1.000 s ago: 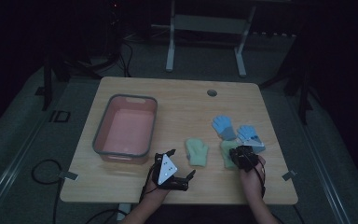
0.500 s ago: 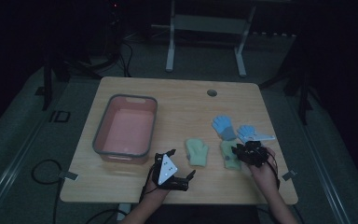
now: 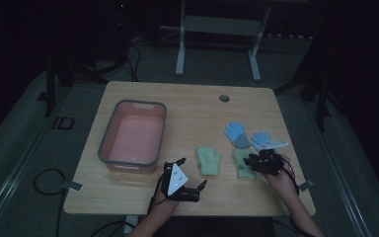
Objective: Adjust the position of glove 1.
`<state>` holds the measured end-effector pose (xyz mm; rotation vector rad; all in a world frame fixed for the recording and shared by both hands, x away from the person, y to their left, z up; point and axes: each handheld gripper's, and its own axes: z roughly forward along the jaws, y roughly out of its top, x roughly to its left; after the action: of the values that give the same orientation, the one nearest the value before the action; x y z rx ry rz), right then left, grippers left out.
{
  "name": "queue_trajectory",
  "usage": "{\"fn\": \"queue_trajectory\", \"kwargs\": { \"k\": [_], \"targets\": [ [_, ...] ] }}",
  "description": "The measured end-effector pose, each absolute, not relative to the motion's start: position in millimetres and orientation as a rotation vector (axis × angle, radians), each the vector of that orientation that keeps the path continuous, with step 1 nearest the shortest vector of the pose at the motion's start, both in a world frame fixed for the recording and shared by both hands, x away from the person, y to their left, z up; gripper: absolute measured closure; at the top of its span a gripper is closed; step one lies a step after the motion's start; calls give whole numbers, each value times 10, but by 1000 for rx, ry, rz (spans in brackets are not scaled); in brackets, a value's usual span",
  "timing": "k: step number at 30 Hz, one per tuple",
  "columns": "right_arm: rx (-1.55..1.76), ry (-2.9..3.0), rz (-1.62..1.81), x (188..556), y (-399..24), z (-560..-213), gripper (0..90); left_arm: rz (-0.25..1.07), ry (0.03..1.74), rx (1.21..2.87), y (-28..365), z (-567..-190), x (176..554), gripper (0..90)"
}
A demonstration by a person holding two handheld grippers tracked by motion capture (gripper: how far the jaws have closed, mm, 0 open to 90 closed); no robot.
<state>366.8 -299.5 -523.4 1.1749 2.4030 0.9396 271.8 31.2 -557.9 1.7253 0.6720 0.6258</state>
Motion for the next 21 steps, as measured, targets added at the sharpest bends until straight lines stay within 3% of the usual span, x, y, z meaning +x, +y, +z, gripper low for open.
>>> {"fn": "queue_trajectory", "kwargs": {
  "k": [2,6,11,19,21],
  "targets": [
    [1202,2416,892,3672,-2964,-5357,624,625,672,1724,314,-5579,2717,0],
    [1200,2394,878,3644,-2941,-5378,657,623,675,1727,315,-5578,2722,0],
    [1204,2386,854,3600,-2887,-5379,826,624,678,1726,314,-5579,2722,0],
    [1233,2325,870,3546,-2881,-5297,857,621,679,1723,318,-5579,2723,0],
    [1220,2286,909,3510,-2895,-5120,857,621,680,1724,316,-5579,2725,0]
  ]
}}
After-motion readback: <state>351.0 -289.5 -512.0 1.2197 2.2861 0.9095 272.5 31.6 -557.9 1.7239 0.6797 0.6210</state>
